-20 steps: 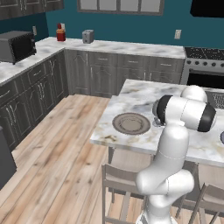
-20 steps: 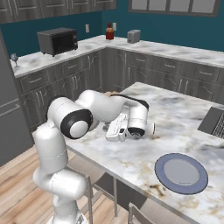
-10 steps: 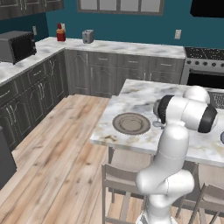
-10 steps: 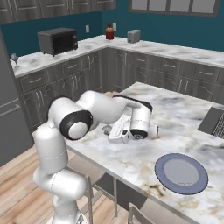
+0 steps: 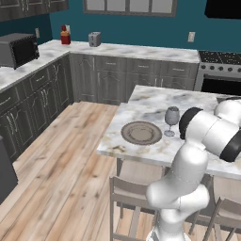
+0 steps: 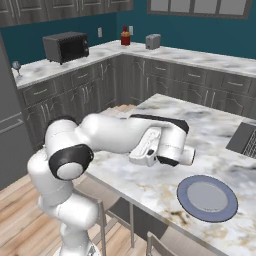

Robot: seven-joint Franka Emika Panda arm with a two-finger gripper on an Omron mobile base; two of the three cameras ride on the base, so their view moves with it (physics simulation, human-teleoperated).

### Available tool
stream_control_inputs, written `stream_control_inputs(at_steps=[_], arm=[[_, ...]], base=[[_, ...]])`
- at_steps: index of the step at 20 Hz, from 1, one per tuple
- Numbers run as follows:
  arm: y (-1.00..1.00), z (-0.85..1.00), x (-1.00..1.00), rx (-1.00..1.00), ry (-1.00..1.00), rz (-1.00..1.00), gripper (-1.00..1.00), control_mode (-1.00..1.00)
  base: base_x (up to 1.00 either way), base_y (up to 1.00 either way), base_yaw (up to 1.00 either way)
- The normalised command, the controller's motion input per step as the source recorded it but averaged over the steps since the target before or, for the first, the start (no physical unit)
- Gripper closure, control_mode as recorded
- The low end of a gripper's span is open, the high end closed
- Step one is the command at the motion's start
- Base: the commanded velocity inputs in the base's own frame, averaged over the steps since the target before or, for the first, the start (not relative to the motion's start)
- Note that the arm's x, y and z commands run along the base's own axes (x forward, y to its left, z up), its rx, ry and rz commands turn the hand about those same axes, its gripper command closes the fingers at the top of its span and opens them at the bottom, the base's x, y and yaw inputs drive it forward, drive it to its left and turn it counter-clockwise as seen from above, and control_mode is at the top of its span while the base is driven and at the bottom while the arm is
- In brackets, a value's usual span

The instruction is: Retrieve the wine glasses from the counter and place one next to each plate.

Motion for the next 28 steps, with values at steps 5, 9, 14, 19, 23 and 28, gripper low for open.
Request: stream_control_inputs(at_steps=[5, 9, 14, 19, 23, 28], arm=[[-0.13, 0.99, -0.84, 0.02, -0.04, -0.22, -1.0, -1.0], [0.0, 1.0, -0.98, 0.0, -0.09, -0.13, -1.0, -1.0], [0.05, 1.0, -0.93, 0.0, -0.05, -0.04, -1.0, -1.0], [0.05, 1.0, -0.91, 0.0, -0.1, 0.0, -1.0, -1.0], [0.35, 0.73, -1.0, 0.0, -0.18, 0.0, -1.0, -1.0], [0.97, 0.11, -0.73, -0.08, -0.18, 0.0, -1.0, -1.0]], base=[[0.0, 0.0, 0.0], [0.0, 0.0, 0.0], [0.0, 0.0, 0.0], [0.0, 0.0, 0.0], [0.0, 0.0, 0.0], [0.0, 0.0, 0.0]])
